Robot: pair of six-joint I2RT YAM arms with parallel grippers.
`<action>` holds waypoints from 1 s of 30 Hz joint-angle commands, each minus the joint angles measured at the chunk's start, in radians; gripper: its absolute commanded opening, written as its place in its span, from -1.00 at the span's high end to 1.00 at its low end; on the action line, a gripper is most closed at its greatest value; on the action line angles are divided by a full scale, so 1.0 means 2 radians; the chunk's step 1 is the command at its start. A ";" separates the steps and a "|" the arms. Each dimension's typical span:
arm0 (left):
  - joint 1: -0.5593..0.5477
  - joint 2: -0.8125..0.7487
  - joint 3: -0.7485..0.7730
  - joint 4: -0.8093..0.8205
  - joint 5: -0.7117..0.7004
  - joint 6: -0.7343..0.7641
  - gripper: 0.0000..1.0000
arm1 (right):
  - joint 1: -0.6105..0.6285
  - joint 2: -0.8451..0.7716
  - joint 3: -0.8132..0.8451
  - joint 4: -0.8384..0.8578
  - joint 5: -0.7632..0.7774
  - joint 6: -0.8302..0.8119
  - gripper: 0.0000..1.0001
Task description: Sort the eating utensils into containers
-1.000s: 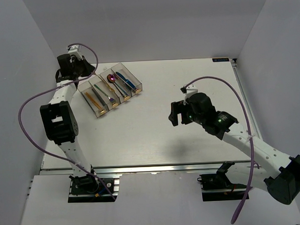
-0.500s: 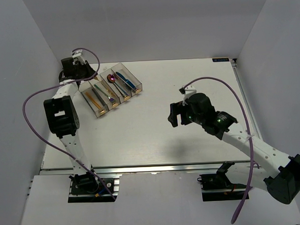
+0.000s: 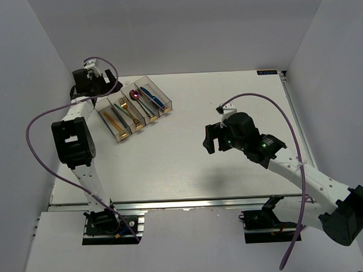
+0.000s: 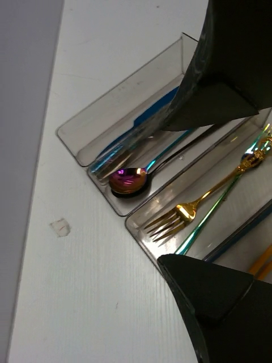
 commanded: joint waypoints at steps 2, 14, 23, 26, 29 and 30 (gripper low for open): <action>0.002 -0.106 0.017 0.002 -0.064 -0.035 -0.96 | -0.003 -0.004 0.010 0.014 0.016 -0.008 -0.79; 0.001 -0.387 -0.159 -0.212 -0.354 -0.125 -0.97 | -0.004 -0.080 0.031 -0.025 0.212 0.019 -0.79; -0.042 -0.590 -0.313 -0.229 -0.413 -0.087 -0.96 | -0.004 -0.168 0.023 -0.053 0.279 0.018 -0.79; -0.047 -0.626 -0.355 -0.237 -0.391 -0.094 -0.96 | -0.003 -0.180 0.021 -0.058 0.268 0.014 -0.79; -0.050 -0.660 -0.384 -0.255 -0.396 -0.100 -0.96 | -0.003 -0.181 0.013 -0.063 0.255 0.013 -0.79; -0.053 -0.675 -0.391 -0.256 -0.407 -0.098 -0.96 | -0.003 -0.180 0.004 -0.063 0.250 0.014 -0.79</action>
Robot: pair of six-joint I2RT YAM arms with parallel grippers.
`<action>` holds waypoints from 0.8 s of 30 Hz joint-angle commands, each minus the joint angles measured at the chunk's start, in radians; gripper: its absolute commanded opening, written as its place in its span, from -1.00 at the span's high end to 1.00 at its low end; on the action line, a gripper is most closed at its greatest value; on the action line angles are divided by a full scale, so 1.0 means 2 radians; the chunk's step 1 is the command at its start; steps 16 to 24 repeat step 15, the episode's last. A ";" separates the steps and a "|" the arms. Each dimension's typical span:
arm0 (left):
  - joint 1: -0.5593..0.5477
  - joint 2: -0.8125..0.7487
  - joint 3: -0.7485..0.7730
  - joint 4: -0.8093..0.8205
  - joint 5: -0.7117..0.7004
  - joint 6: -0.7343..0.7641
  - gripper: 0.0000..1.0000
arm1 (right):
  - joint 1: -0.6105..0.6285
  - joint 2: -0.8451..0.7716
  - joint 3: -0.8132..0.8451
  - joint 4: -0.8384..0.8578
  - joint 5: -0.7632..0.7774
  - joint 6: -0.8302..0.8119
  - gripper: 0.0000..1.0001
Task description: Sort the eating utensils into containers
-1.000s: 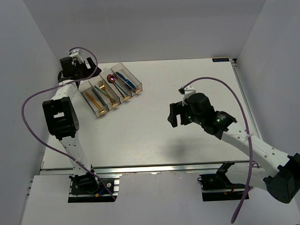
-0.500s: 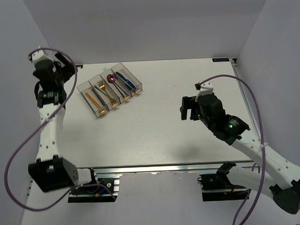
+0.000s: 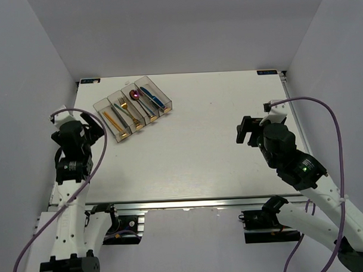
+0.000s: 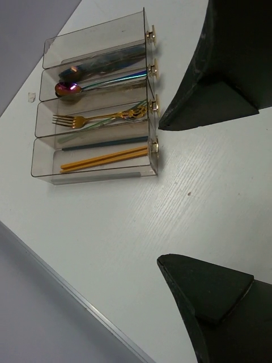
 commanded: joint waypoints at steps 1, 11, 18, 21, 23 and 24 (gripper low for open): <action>-0.010 -0.032 -0.022 -0.015 -0.023 -0.002 -0.96 | -0.001 0.000 -0.008 -0.003 -0.001 0.000 -0.79; -0.066 -0.053 -0.057 -0.019 -0.083 -0.031 -0.96 | -0.001 0.010 -0.023 -0.005 0.015 0.021 -0.79; -0.071 -0.057 -0.053 -0.030 -0.116 -0.044 -0.96 | -0.001 0.007 -0.021 -0.008 0.017 0.034 -0.79; -0.071 -0.057 -0.053 -0.030 -0.116 -0.044 -0.96 | -0.001 0.007 -0.021 -0.008 0.017 0.034 -0.79; -0.071 -0.057 -0.053 -0.030 -0.116 -0.044 -0.96 | -0.001 0.007 -0.021 -0.008 0.017 0.034 -0.79; -0.071 -0.057 -0.053 -0.030 -0.116 -0.044 -0.96 | -0.001 0.007 -0.021 -0.008 0.017 0.034 -0.79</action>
